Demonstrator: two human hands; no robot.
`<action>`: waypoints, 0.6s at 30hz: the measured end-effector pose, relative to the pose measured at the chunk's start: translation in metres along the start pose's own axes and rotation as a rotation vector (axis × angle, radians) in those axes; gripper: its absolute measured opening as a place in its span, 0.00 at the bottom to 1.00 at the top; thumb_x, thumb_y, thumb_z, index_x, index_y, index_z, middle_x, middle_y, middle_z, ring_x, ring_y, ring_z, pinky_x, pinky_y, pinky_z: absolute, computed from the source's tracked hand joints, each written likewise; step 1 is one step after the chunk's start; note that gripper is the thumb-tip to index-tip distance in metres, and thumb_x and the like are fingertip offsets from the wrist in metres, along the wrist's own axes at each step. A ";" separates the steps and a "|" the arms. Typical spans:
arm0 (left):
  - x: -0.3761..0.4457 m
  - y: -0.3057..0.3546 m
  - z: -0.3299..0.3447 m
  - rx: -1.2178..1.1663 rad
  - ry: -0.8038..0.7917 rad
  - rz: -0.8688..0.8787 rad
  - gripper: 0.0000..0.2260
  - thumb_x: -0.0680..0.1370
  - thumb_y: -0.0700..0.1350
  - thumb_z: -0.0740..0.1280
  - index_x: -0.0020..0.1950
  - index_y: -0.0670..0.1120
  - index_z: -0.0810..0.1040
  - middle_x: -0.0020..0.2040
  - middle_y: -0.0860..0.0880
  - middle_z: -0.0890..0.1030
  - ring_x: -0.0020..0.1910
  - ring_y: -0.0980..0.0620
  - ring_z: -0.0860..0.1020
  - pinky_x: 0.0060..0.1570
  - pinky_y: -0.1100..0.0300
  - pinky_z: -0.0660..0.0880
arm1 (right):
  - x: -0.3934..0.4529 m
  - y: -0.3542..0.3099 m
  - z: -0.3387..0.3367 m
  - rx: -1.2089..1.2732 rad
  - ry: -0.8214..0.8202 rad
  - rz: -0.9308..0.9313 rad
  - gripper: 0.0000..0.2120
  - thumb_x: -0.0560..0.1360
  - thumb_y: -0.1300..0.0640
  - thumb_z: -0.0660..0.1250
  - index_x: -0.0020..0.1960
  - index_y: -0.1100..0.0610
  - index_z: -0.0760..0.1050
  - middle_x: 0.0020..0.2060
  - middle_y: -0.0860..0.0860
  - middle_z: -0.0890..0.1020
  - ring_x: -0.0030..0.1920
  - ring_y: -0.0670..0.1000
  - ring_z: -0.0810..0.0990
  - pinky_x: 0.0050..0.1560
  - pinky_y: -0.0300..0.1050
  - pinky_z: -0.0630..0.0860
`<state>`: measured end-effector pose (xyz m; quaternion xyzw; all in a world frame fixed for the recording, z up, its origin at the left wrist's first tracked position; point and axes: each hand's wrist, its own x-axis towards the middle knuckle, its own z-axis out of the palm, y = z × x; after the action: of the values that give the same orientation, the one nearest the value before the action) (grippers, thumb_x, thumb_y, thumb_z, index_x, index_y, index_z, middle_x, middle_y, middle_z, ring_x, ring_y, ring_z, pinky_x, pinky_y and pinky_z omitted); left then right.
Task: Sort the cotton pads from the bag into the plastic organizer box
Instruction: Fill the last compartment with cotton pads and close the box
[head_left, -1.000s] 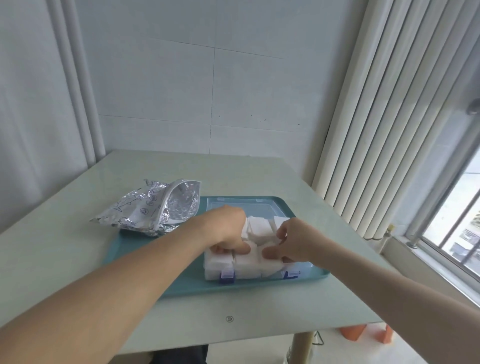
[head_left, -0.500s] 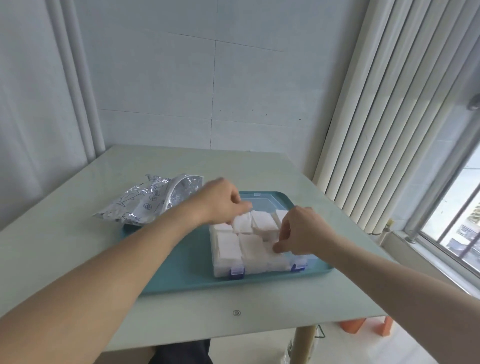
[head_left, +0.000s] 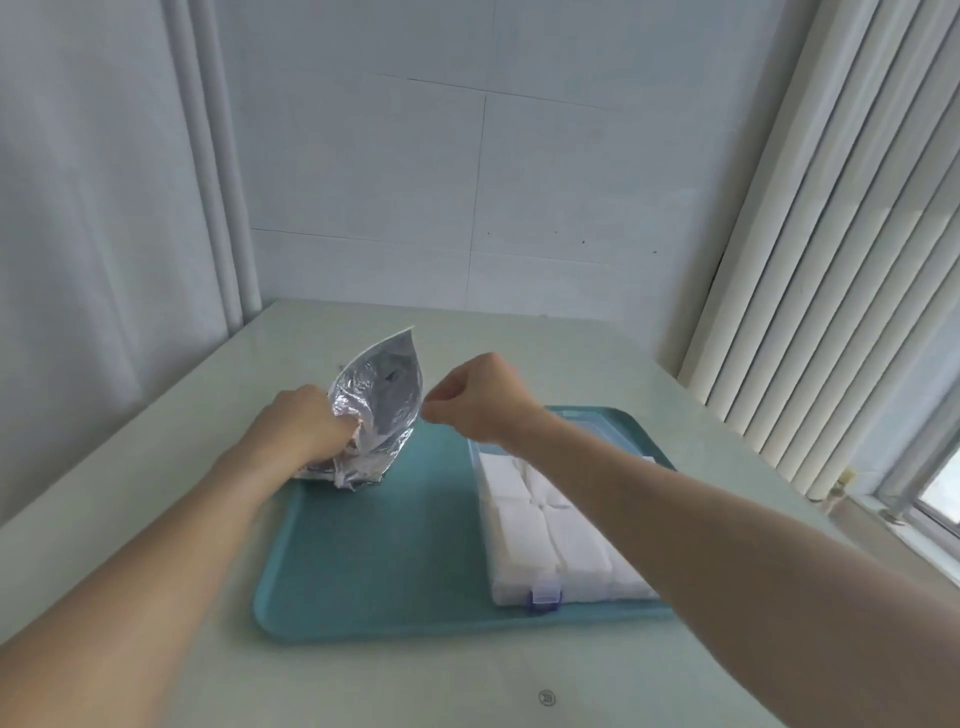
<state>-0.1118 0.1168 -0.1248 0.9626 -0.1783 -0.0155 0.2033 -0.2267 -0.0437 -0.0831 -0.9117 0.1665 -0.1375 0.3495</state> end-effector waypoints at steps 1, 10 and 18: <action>0.002 -0.004 0.000 -0.037 0.014 -0.010 0.12 0.78 0.51 0.65 0.46 0.41 0.75 0.55 0.37 0.80 0.49 0.40 0.77 0.43 0.56 0.68 | 0.008 -0.004 0.011 -0.039 -0.027 -0.024 0.05 0.72 0.60 0.73 0.46 0.58 0.86 0.41 0.53 0.87 0.39 0.49 0.82 0.39 0.40 0.78; 0.013 -0.013 0.017 0.060 -0.030 -0.095 0.40 0.62 0.79 0.57 0.59 0.51 0.78 0.59 0.47 0.81 0.60 0.41 0.77 0.60 0.49 0.73 | 0.036 -0.026 0.036 0.223 -0.033 0.163 0.21 0.71 0.48 0.75 0.55 0.58 0.70 0.45 0.52 0.80 0.44 0.53 0.83 0.46 0.52 0.84; 0.012 -0.014 -0.011 -0.074 0.130 -0.065 0.12 0.75 0.48 0.68 0.50 0.40 0.76 0.50 0.40 0.79 0.51 0.38 0.79 0.43 0.57 0.69 | 0.041 -0.002 0.030 0.194 -0.050 0.237 0.18 0.73 0.71 0.65 0.61 0.61 0.67 0.35 0.58 0.85 0.35 0.58 0.86 0.47 0.54 0.84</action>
<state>-0.0948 0.1288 -0.1195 0.9587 -0.1327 0.0338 0.2494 -0.1777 -0.0407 -0.0978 -0.8507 0.2502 -0.0882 0.4539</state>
